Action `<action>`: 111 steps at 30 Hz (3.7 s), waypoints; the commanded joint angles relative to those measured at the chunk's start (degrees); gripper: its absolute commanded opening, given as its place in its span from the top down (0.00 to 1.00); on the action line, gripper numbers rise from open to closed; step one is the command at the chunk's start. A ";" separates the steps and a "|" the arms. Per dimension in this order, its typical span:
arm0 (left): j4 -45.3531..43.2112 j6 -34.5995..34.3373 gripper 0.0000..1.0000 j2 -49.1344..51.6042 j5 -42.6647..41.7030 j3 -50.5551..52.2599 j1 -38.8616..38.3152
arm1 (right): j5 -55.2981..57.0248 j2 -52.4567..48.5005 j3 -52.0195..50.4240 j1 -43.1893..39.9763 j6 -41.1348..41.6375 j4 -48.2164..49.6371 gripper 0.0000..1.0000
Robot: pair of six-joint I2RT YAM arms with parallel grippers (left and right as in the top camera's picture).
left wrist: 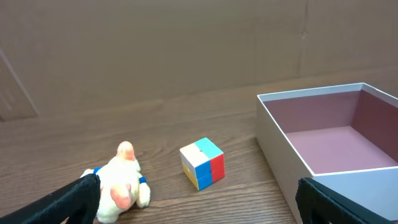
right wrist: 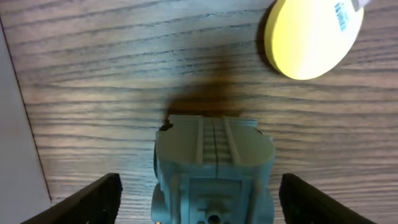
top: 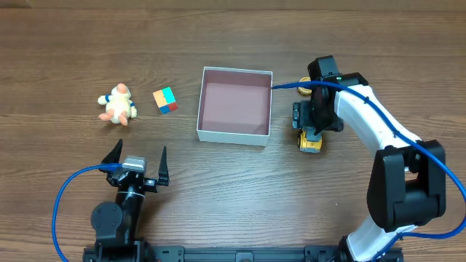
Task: Pack container
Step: 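Carry the truck left into the white box and release it, then move the right gripper back over the wooden-handled round toy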
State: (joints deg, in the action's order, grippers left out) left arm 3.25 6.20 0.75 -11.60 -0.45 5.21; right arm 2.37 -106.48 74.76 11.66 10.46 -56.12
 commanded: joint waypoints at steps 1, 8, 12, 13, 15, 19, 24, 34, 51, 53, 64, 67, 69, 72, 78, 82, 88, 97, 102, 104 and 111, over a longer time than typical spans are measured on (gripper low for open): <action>-0.07 0.46 0.00 -0.50 0.13 0.17 -0.09 | 1.05 -0.28 -0.28 -0.15 0.04 0.33 0.27; -0.07 0.46 0.00 -0.50 0.13 0.17 -0.09 | 1.05 -0.28 -0.11 -0.15 0.26 0.02 0.46; -0.07 0.46 0.00 -0.50 0.15 0.17 -0.09 | 1.03 -0.28 0.00 -0.15 0.50 0.02 0.52; -0.07 0.46 0.00 -0.50 0.15 0.17 -0.09 | 1.03 -0.28 0.04 -0.15 0.50 -0.13 0.52; -0.07 0.46 0.00 -0.50 0.15 0.17 -0.09 | 1.03 -0.28 1.09 -0.15 0.52 -1.38 0.56; -0.07 0.46 0.00 -0.50 0.13 0.17 -0.09 | 1.03 -0.28 9.20 -0.15 0.81 -8.44 0.58; -0.07 0.46 0.00 -0.50 0.13 0.17 -0.09 | -1.84 -0.28 25.03 0.74 2.49 -20.02 0.59; -0.07 0.46 0.00 -0.50 0.15 0.17 -0.09 | -2.47 -0.28 36.92 15.63 12.61 -20.26 0.58; -0.07 0.46 0.00 -0.50 0.15 0.17 -0.09 | -1.77 -11.50 36.79 20.11 14.82 -13.79 0.51; -0.07 0.46 0.00 -0.50 0.15 0.17 -0.09 | -1.49 -12.24 36.79 20.11 14.84 -13.84 0.51; -0.07 0.46 0.00 -0.50 0.13 0.17 -0.09 | 2.54 -12.15 47.58 15.52 12.85 -22.91 0.35; -0.07 0.46 0.00 -0.50 0.13 0.17 -0.09 | 3.80 -12.15 57.79 8.13 10.16 -31.08 0.00; -0.07 0.46 0.00 -0.50 0.13 0.17 -0.09 | 0.28 -12.15 58.60 2.43 6.80 -32.76 0.00; -0.07 0.46 0.00 -0.50 0.13 0.17 -0.09 | -6.64 -12.28 57.29 -3.98 4.09 -34.47 0.00; -0.07 0.46 0.00 -0.50 0.15 0.17 -0.09 | -2.47 -12.28 49.68 -9.62 14.69 -30.14 0.00; -0.07 0.46 0.00 -0.50 0.13 0.17 -0.09 | -2.51 -12.28 39.32 -10.64 27.87 -21.59 0.00; -0.07 0.46 0.00 -0.50 0.15 0.17 -0.09 | -2.64 -14.14 35.82 -13.75 36.72 -17.70 0.00; -0.07 0.46 0.00 -0.50 0.13 0.17 -0.09 | -2.47 -19.43 35.80 -15.28 33.03 -17.03 0.00; -0.07 0.46 0.00 -0.50 0.15 0.17 -0.09 | -3.15 -22.38 35.80 -15.28 33.29 -16.46 0.00; -0.07 0.46 0.00 -0.50 0.15 0.17 -0.09 | -4.17 -22.56 35.80 -15.28 32.96 -16.15 0.00; -0.07 0.46 0.00 -0.50 0.15 0.17 -0.09 | -4.17 -22.56 30.80 -15.32 31.50 -13.00 0.00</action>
State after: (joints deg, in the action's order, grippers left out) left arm 3.25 6.20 0.75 -11.57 -0.45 5.21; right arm -1.65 -129.08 108.25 -3.62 42.50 -70.67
